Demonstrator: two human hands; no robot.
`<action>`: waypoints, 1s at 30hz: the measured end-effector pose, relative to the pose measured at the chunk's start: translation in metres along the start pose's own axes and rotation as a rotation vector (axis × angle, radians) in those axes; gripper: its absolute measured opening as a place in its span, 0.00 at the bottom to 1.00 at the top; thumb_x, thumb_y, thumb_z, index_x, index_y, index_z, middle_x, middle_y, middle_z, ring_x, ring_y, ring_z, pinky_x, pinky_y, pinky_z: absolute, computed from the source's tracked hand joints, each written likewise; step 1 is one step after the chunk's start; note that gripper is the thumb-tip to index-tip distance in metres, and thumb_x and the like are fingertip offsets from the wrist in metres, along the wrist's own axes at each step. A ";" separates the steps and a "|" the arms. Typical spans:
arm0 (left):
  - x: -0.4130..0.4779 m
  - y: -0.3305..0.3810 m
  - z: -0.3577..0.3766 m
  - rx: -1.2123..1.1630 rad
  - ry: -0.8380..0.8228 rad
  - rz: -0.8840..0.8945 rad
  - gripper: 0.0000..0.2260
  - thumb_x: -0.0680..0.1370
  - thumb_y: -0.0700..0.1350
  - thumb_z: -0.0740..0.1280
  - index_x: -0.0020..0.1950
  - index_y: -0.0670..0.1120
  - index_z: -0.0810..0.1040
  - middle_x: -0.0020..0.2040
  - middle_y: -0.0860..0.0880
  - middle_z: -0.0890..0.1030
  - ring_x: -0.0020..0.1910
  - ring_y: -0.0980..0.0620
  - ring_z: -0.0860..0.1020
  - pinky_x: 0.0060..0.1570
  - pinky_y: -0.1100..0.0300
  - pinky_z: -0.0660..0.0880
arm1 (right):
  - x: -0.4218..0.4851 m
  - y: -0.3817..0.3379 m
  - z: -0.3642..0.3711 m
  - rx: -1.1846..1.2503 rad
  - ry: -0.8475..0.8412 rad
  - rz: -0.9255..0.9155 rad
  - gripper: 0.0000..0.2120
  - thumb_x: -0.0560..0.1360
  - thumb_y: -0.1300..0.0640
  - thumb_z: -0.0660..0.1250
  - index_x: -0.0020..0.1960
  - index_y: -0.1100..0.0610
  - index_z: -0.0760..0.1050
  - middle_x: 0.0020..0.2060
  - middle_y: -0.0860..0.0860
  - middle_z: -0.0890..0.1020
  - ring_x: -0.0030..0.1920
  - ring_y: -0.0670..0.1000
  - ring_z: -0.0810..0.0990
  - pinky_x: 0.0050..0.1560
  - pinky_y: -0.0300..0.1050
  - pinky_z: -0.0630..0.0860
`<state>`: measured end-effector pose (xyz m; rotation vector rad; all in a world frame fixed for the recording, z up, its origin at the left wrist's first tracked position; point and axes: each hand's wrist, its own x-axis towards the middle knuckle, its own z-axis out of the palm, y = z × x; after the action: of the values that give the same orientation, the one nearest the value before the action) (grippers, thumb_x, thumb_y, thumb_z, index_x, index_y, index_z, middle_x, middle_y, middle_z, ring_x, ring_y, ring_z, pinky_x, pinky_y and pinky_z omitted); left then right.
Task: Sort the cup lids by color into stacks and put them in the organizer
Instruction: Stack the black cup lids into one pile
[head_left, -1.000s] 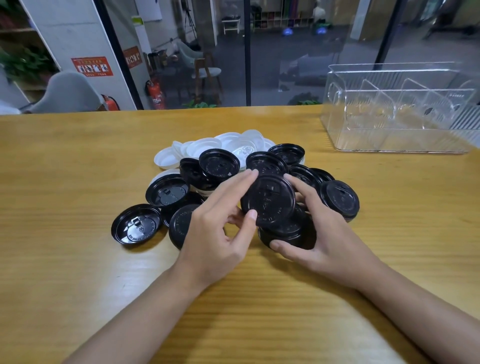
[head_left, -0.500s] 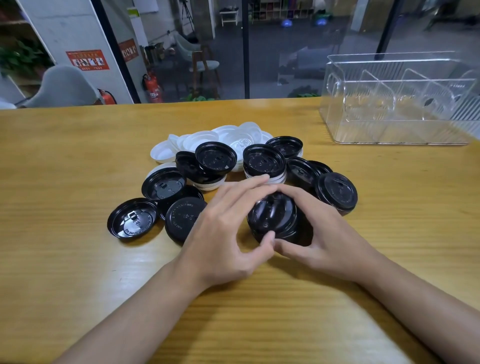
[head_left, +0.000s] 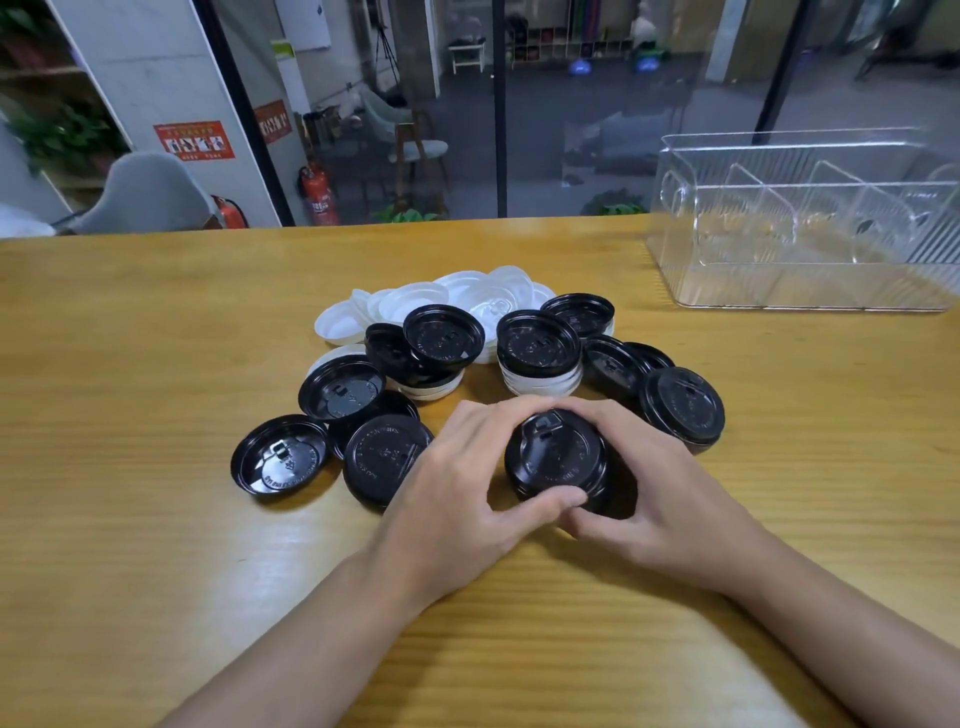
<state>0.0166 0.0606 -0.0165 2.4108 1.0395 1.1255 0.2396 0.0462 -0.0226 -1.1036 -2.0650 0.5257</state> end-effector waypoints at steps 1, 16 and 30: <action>0.000 0.001 0.000 0.003 -0.007 0.008 0.29 0.77 0.58 0.76 0.74 0.51 0.74 0.66 0.62 0.77 0.66 0.59 0.75 0.65 0.69 0.69 | 0.000 0.000 0.000 0.000 -0.004 0.000 0.36 0.73 0.54 0.79 0.77 0.50 0.68 0.68 0.41 0.77 0.70 0.45 0.77 0.68 0.44 0.74; -0.001 -0.002 0.002 -0.020 -0.029 -0.081 0.34 0.75 0.66 0.73 0.75 0.47 0.76 0.59 0.55 0.74 0.58 0.65 0.75 0.57 0.70 0.74 | -0.001 0.003 0.001 -0.008 -0.032 -0.009 0.42 0.73 0.48 0.78 0.82 0.52 0.64 0.73 0.41 0.75 0.73 0.41 0.74 0.72 0.38 0.70; 0.004 -0.004 0.004 -0.087 0.009 -0.050 0.32 0.74 0.55 0.78 0.76 0.47 0.75 0.62 0.54 0.78 0.63 0.58 0.78 0.61 0.64 0.76 | 0.003 0.008 0.002 0.007 0.006 0.017 0.42 0.71 0.54 0.80 0.81 0.50 0.65 0.73 0.37 0.75 0.73 0.39 0.73 0.70 0.33 0.69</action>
<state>0.0198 0.0662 -0.0192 2.3018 1.0265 1.1421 0.2416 0.0529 -0.0275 -1.1178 -2.0489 0.5372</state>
